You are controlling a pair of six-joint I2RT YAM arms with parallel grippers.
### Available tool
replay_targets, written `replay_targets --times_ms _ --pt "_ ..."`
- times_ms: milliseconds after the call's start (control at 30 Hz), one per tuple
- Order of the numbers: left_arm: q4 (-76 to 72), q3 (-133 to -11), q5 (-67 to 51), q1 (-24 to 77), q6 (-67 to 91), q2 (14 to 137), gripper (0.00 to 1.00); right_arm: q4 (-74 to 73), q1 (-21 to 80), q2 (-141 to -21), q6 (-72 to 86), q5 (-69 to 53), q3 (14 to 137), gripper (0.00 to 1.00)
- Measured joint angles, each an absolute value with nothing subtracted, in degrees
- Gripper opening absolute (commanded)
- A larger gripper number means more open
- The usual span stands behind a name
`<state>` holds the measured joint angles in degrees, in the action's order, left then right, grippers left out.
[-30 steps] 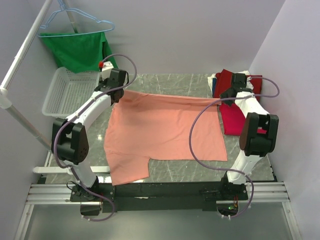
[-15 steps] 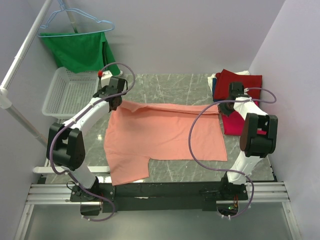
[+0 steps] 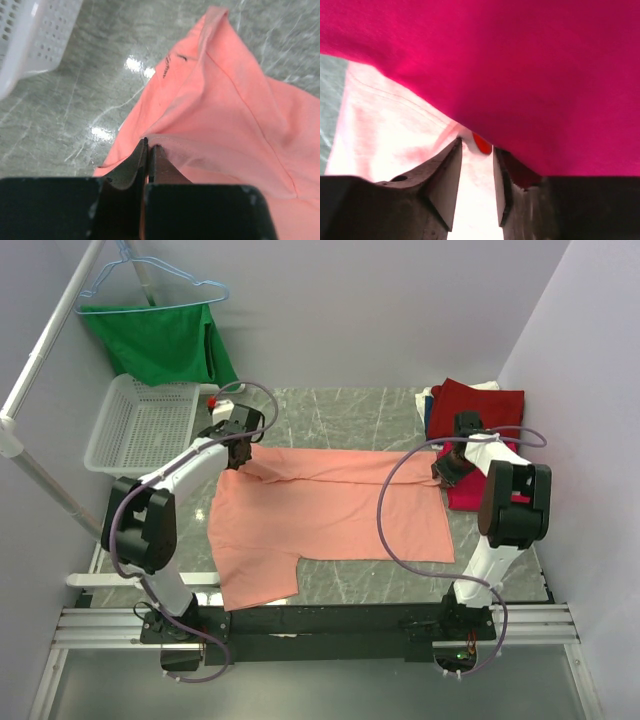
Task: Fold and stack the t-shirts
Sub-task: Fold the tshirt
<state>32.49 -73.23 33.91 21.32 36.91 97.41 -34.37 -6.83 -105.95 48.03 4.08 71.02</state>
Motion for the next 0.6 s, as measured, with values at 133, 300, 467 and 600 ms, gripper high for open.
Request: replay_targets --times_ms 133,300,467,600 --pt "33.3 -73.2 33.2 21.7 37.2 99.3 0.01 -35.1 -4.2 -103.6 47.0 8.2 70.4 0.45" --pt "33.8 -73.3 31.9 22.0 37.1 100.1 0.01 -33.1 7.2 -94.2 44.8 11.3 69.8 0.44" --pt "34.1 -75.9 29.7 22.0 37.1 101.9 0.01 -29.6 17.0 -92.5 42.5 10.5 71.4 0.4" --pt "34.0 -80.1 28.6 22.0 36.7 103.9 0.01 -27.5 20.2 -95.9 41.1 6.8 72.4 0.35"
